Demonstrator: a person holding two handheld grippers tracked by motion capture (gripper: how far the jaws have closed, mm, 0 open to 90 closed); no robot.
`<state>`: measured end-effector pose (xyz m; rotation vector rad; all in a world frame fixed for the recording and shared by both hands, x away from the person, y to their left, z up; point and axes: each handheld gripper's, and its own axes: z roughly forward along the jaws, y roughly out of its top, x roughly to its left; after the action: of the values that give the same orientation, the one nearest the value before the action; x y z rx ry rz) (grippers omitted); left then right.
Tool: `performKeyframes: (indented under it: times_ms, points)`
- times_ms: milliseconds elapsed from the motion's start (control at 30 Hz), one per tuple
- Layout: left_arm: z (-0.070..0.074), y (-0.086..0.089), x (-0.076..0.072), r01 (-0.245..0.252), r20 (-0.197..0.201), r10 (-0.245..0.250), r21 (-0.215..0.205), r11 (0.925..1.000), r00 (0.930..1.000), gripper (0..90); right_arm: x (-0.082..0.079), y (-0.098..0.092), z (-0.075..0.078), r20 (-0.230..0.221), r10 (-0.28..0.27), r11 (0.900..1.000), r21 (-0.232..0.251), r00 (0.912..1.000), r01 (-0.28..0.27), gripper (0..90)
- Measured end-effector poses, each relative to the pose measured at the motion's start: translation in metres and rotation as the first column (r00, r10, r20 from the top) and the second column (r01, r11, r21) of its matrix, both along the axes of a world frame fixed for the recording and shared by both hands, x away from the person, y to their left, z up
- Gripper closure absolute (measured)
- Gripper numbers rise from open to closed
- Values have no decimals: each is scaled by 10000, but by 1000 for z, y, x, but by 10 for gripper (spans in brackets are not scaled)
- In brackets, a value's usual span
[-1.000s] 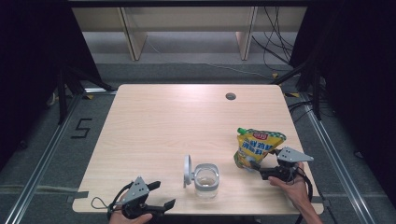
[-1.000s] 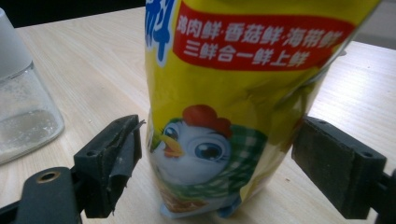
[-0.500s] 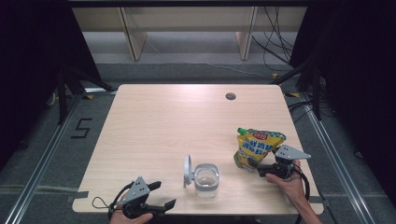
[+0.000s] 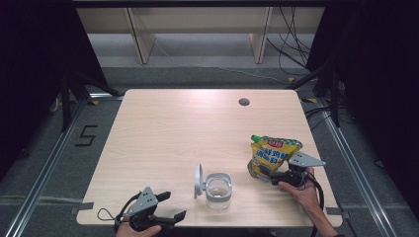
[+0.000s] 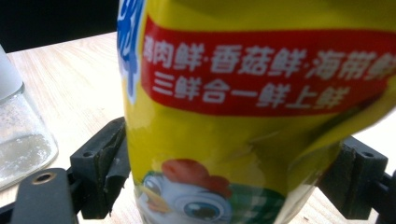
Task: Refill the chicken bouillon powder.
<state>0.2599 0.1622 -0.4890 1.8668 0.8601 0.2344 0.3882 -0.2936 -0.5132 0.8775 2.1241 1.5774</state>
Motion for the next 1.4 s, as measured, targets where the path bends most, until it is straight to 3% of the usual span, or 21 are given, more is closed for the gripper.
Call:
performKeyframes:
  times_ms: [133,200,233,300,333,500,533,567,600,633,700,800,900,1000,1033,1067,1200,1233,1300,1333,1400]
  points:
    - [-1,1,1,189,-39,-188,261,9995,9998,164,0,3,-1,-3,-199,9997,144,9998,199,157]
    - [-2,-1,0,104,-123,-102,117,9999,9999,164,5,2,-1,623,-74,9999,-72,9980,79,158]
    - [-2,1,2,354,60,-356,318,9989,9993,164,2,5,-1,16,-6,9999,155,10000,6,158]
    - [-2,1,2,252,-3,-252,224,9994,9997,164,5,5,-1,448,-55,10000,48,9990,52,157]
    - [-2,0,1,164,-104,-163,140,9998,9998,164,3,6,0,-57,-38,9999,133,10000,39,157]
    - [-1,2,2,281,129,-286,342,9990,9995,164,8,7,-2,627,-121,9998,172,9980,110,156]
    - [-1,2,2,288,138,-293,355,9990,9995,164,8,6,-1,633,35,10000,26,9980,-37,155]
    - [-1,2,2,305,158,-311,370,9988,9994,164,7,8,-1,203,76,9997,217,9998,-80,156]
    - [-1,2,2,304,157,-310,376,9988,9994,164,9,6,-1,620,26,10000,-36,9981,-24,156]
    - [-1,1,2,245,100,-248,336,9991,9996,164,10,7,-1,667,19,10000,-89,9978,-13,157]
    - [-1,1,1,154,-15,-154,155,9998,9999,164,9,9,-1,170,89,9997,208,9998,-92,159]
    - [-1,0,1,72,-4,-72,11,10000,10000,164,11,10,-1,70,2,9998,182,10000,-3,158]
    - [-1,0,1,89,2,-89,-11,10000,10000,164,13,10,-2,253,-129,9995,275,9996,122,163]
    - [-1,0,1,105,-5,-105,-3,9999,9999,164,15,10,-1,363,215,9997,115,9991,-220,185]
    - [-1,0,1,136,5,-136,68,9999,9999,164,16,9,-1,659,165,9999,-11,9977,-165,191]
    - [0,1,1,157,4,-157,126,9998,9999,164,14,12,-1,300,58,9997,239,9995,-65,208]
    - [1,1,0,134,45,-135,163,9998,9999,164,14,14,0,423,-91,9999,97,9991,87,240]
    - [1,1,0,139,86,-141,162,9998,9999,164,11,14,1,89,-247,9997,57,9997,246,245]
    - [1,2,0,153,92,-155,233,9996,9998,164,11,17,0,386,-353,9993,170,9986,346,249]
    - [1,2,0,47,-7,-46,121,9999,10000,164,7,16,2,94,-463,9989,-18,9989,463,251]
    - [1,2,0,69,33,-69,106,9999,10000,164,6,19,3,476,-663,9977,-115,9967,669,255]
